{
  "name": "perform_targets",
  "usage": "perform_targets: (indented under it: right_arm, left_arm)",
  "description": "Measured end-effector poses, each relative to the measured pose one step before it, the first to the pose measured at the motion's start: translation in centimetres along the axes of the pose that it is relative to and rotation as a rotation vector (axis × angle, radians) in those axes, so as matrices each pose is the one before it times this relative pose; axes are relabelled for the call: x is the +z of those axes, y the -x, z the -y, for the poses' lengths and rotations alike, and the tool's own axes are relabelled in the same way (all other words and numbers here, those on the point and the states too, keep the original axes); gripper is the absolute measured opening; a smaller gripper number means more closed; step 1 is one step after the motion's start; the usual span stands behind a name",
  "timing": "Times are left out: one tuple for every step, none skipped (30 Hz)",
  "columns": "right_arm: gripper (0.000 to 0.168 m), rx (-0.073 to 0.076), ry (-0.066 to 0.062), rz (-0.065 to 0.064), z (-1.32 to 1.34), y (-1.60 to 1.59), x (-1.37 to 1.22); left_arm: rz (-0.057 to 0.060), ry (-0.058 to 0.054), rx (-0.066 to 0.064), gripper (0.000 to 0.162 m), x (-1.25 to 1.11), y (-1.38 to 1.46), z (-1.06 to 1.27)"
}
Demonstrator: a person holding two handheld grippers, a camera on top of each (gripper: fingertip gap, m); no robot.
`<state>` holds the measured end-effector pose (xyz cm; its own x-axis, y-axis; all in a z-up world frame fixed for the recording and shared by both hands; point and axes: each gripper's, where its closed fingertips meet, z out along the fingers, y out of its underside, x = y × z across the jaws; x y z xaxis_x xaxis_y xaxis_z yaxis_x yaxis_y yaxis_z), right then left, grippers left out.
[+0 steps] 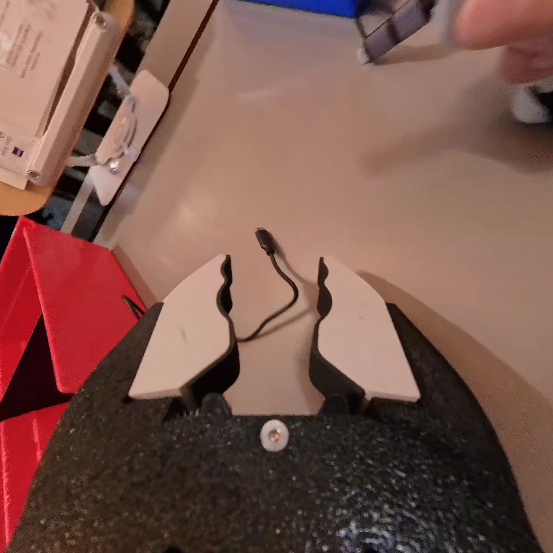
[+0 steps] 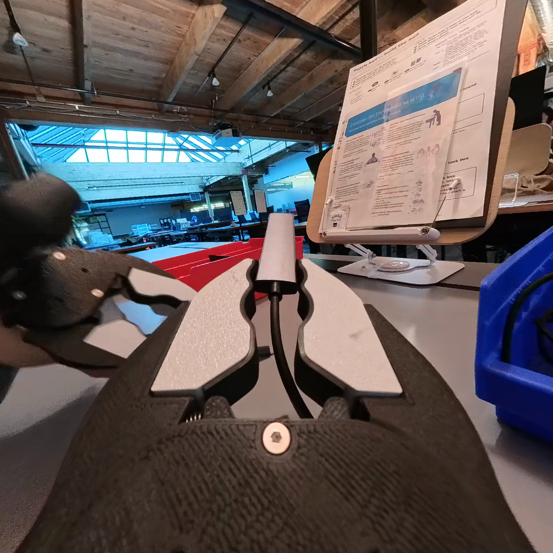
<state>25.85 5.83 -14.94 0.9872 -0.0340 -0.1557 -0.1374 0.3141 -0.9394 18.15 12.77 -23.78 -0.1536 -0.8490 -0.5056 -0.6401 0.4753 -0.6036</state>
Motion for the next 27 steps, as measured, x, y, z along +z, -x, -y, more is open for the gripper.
perform_targets:
  right_arm:
    - [0.024,0.005,-0.0038,-0.0004,0.042,-0.057,-0.036]
    - [0.024,0.0045,-0.0027,-0.0009,0.032,-0.055,-0.032]
    - [0.024,0.0036,-0.0015,0.0007,0.016,-0.028,-0.01]
    - [0.024,0.002,-0.0015,0.0009,0.021,-0.006,-0.009]
    - [0.024,0.0017,0.0,0.0018,-0.004,0.004,0.0]
    - [0.024,0.0023,0.0006,0.0007,-0.004,-0.014,0.009]
    - [0.024,0.003,-0.0008,0.0017,0.006,-0.01,-0.016]
    - [0.024,0.004,-0.0023,0.0011,0.029,-0.03,-0.003]
    - [0.024,0.005,-0.0032,-0.001,0.037,-0.065,-0.04]
    - [0.024,0.0049,-0.0055,0.0001,0.068,-0.053,-0.056]
    - [0.024,0.006,-0.0048,-0.001,0.056,-0.078,-0.04]
    - [0.024,0.0081,-0.0024,0.0002,0.035,-0.076,-0.032]
    - [0.024,0.0082,-0.0023,0.0007,0.033,-0.078,-0.023]
    - [0.024,0.0063,-0.0041,-0.0027,0.047,-0.099,-0.036]
    - [0.024,0.0046,-0.0045,-0.0025,0.047,-0.079,-0.035]
    - [0.024,0.0033,-0.0016,0.0009,0.019,-0.019,-0.01]
    - [0.024,0.0007,0.0,0.0008,0.002,0.006,0.001]
    - [0.024,-0.0015,0.0005,0.0,-0.007,0.021,0.006]
    - [0.024,-0.003,0.0011,0.0014,-0.025,0.039,0.02]
    - [0.024,-0.004,0.0013,-0.0001,-0.026,0.042,0.029]
    - [0.024,-0.0047,0.0018,0.001,-0.026,0.064,0.028]
    - [0.024,-0.0061,0.0023,0.0013,-0.027,0.081,0.026]
    - [0.024,-0.0061,0.0033,0.0024,-0.042,0.094,0.029]
    - [0.024,-0.0074,0.0022,0.0,-0.029,0.082,0.025]
    - [0.024,-0.0089,0.0013,-0.0003,-0.024,0.096,0.007]
    - [0.024,-0.0075,0.0045,0.002,-0.06,0.1,0.05]
    - [0.024,-0.0064,0.0061,0.0018,-0.073,0.088,0.063]
  left_arm:
    - [0.0392,0.0185,-0.0067,0.057,1.114,0.224,-0.07]
    - [0.0254,0.0235,-0.0084,0.06,1.012,0.17,-0.235]
    - [0.0233,0.0224,-0.0088,0.06,0.832,0.209,-0.288]
    - [0.0218,0.0151,-0.0039,0.06,0.636,0.216,-0.29]
    - [0.0105,0.0113,-0.0006,0.059,0.513,0.052,-0.315]
    - [0.0041,0.0086,-0.0064,0.054,0.422,-0.021,-0.308]
    - [0.0029,-0.0076,-0.0085,0.048,0.245,0.009,-0.047]
    - [-0.0001,-0.0214,0.0017,0.048,0.069,0.015,0.19]
    - [0.0071,-0.0125,0.0063,0.047,0.09,0.147,0.089]
    - [0.0166,0.0055,0.0013,0.042,0.171,0.316,-0.155]
    - [0.0092,0.016,-0.0028,0.035,0.194,0.28,-0.305]
    - [-0.0042,0.0156,-0.0083,0.03,0.154,0.102,-0.29]
    - [-0.0126,0.0069,-0.0144,0.024,0.09,-0.037,-0.173]
    - [-0.0197,-0.0035,-0.0155,0.012,0.07,-0.192,-0.069]
    - [-0.0114,-0.0111,-0.0147,0.007,0.074,-0.107,-0.006]
    - [-0.0014,-0.0126,-0.0115,0.007,0.008,0.017,0.032]
    - [-0.0069,-0.0062,-0.0038,0.007,-0.009,-0.027,0.02]
    - [-0.0127,-0.002,-0.0003,0.007,0.003,-0.078,0.007]
    - [-0.013,-0.0061,-0.0059,0.006,0.007,-0.047,0.027]
    - [-0.0096,-0.0115,-0.0141,0.006,-0.011,-0.009,0.039]
    - [-0.0113,-0.012,-0.0194,0.006,-0.047,-0.018,0.028]
    - [-0.0174,-0.0128,-0.0235,0.006,-0.107,-0.081,0.053]
    - [-0.0091,-0.0185,-0.0189,0.006,-0.222,0.028,0.17]
    - [-0.005,-0.0218,-0.0122,0.006,-0.335,0.074,0.272]
    - [-0.0162,-0.0212,-0.0187,0.006,-0.404,-0.068,0.354]
    - [-0.0222,-0.0198,-0.0262,0.006,-0.427,-0.118,0.398]
    - [-0.0286,-0.0159,-0.0251,0.006,-0.421,-0.179,0.397]
